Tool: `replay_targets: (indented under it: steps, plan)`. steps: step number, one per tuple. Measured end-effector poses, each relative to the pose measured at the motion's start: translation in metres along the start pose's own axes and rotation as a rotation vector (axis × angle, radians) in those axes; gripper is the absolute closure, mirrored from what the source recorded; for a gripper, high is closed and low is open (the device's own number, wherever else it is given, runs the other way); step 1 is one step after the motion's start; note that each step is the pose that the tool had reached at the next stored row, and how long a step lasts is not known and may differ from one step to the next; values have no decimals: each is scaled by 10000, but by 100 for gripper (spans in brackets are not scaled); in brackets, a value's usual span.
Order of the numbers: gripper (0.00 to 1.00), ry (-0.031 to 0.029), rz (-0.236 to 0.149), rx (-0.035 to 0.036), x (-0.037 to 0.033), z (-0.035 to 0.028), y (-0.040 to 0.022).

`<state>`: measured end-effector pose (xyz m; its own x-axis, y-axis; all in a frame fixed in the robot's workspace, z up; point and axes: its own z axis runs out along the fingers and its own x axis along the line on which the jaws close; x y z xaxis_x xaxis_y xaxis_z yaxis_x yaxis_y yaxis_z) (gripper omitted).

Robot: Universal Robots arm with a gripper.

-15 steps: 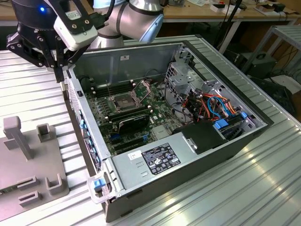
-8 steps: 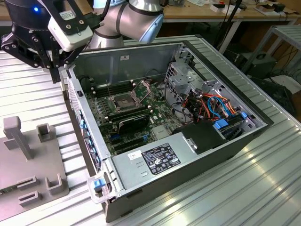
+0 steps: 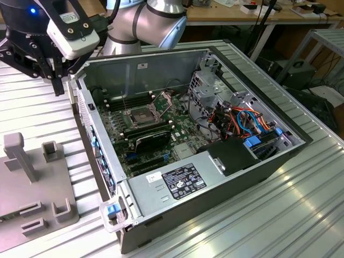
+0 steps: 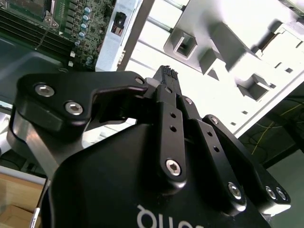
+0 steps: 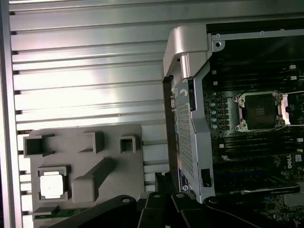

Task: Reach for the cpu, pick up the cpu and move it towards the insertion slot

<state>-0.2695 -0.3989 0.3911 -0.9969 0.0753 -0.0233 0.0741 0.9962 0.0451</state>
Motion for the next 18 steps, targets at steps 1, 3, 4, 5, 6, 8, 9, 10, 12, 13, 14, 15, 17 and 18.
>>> replay_targets:
  steps: [1, 3, 4, 5, 6, 8, 9, 10, 12, 13, 14, 15, 17, 18]
  plan:
    - [89, 0, 0, 0, 10, 0, -1]
    - [89, -1, 1, 0, 30, 0, -2]
    - [89, -1, 1, 0, 40, -1, -3]
    - [89, -1, 1, 0, 48, -1, -3]
    - [89, 0, 1, 0, 60, -1, -4]
    - [89, 0, 1, 0, 98, -1, -7]
    - [89, -1, 0, 0, 106, -1, -8]
    - [89, 0, 0, 0, 116, -1, -9]
    - [89, 0, 0, 0, 134, -2, -10]
    - [89, -1, 0, 0, 145, -2, -11]
    - [89, 0, 0, 0, 155, -2, -12]
    - [89, 0, 0, 0, 166, -2, -13]
    - [89, -1, 0, 0, 192, -2, -14]
    - [89, 0, 0, 1, 201, -3, -15]
